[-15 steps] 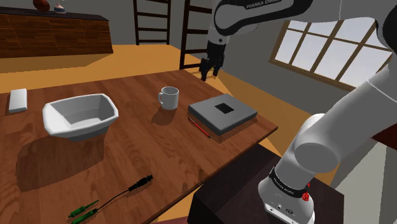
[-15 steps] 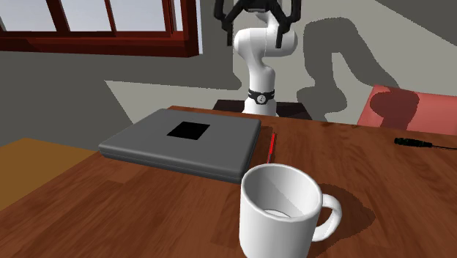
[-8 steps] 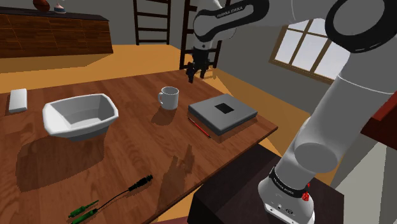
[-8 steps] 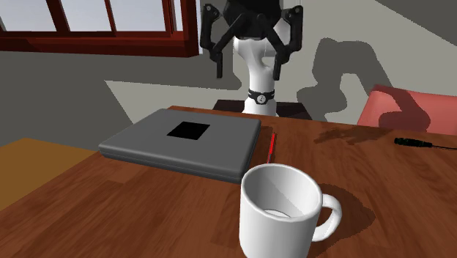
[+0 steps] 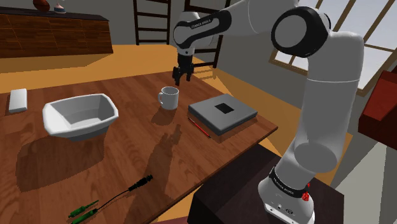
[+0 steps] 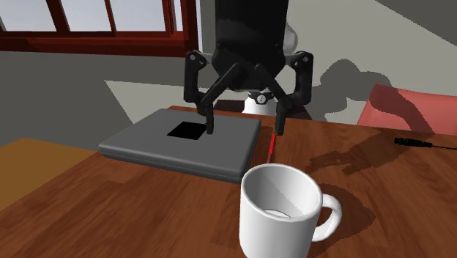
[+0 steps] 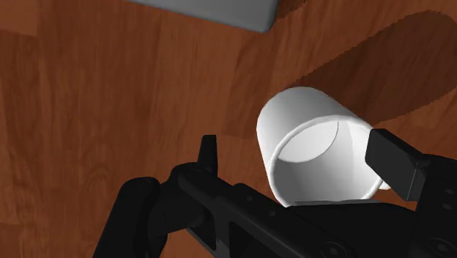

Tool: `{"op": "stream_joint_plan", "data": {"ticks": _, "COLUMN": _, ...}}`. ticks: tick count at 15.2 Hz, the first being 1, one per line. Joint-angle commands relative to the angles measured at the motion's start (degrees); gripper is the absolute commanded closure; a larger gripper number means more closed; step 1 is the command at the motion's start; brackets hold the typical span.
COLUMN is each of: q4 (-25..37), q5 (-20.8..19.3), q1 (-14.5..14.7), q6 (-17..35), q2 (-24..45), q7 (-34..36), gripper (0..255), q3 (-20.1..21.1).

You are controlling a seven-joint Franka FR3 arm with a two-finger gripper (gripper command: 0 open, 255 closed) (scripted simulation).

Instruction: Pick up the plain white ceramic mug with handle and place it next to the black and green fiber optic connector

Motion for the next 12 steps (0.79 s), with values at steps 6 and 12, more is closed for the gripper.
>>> {"op": "stream_joint_plan", "data": {"ticks": 6, "q4": 13.84, "q5": 1.07, "q1": -0.53, "q6": -1.87, "q2": 13.08, "q7": -1.15, "gripper": 0, "q3": 0.78}}
{"op": "stream_joint_plan", "data": {"ticks": 12, "q4": 11.63, "q5": 1.19, "q1": -0.54, "q6": 1.69, "q2": 14.44, "q7": -1.23, "gripper": 0, "q3": 0.85}}
